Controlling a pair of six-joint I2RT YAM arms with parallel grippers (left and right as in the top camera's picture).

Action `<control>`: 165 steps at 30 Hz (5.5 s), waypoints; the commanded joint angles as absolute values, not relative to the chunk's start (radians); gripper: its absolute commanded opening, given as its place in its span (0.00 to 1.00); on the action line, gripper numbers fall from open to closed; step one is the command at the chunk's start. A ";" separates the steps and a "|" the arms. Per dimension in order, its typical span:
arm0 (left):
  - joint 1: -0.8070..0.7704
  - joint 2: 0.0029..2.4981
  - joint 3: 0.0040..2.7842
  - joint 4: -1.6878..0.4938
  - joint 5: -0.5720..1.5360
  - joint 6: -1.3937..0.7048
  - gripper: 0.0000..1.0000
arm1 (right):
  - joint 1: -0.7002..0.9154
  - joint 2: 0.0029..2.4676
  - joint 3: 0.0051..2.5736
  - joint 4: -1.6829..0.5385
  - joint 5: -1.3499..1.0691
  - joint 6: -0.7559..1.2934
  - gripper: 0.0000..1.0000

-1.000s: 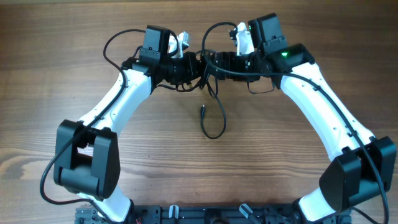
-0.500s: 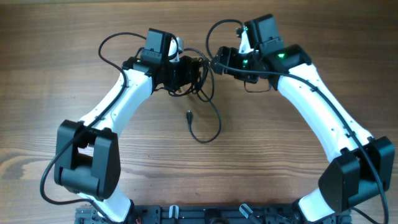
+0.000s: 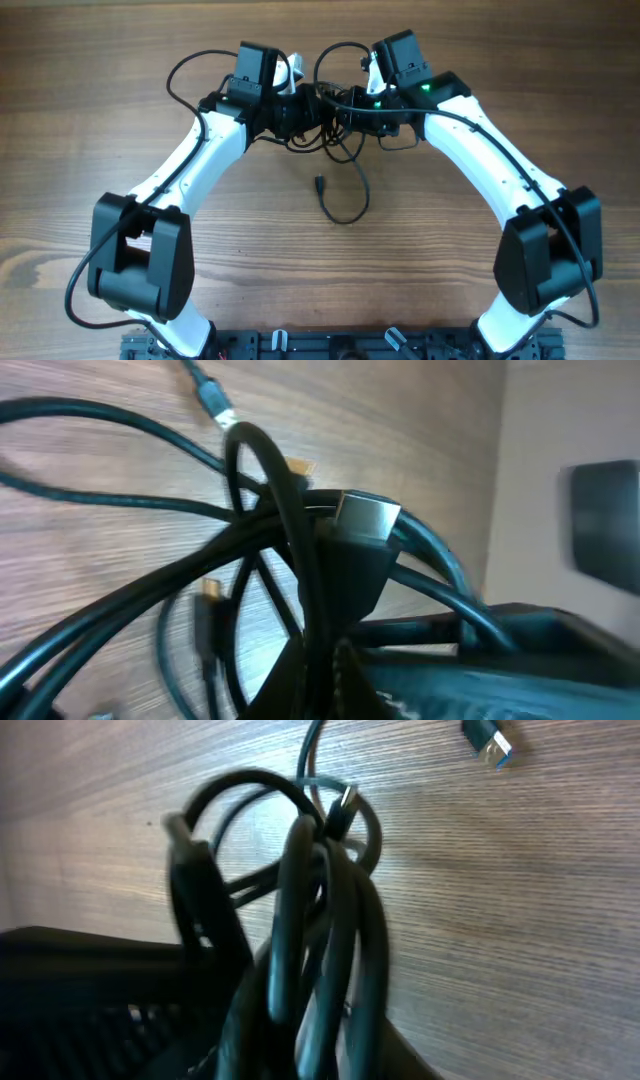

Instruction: Untangle cables

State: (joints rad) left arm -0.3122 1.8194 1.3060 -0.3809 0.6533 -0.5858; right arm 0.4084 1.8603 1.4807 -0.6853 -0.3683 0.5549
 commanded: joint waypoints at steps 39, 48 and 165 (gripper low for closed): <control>0.368 1.599 1.330 0.297 1.281 -1.124 0.04 | 0.341 1.950 1.504 -0.788 -0.421 0.311 0.38; -0.140 1.641 1.329 -0.387 0.391 -0.550 0.21 | 0.171 1.704 1.522 -0.876 -0.424 0.307 0.93; 0.354 1.160 1.468 0.654 0.253 -1.346 0.04 | 0.439 2.125 1.477 -0.693 -0.441 0.559 0.10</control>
State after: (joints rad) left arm 0.3244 1.2015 1.4254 0.6804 0.2798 -1.3453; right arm 0.4377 2.1101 1.4796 -0.6949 -0.4614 0.5564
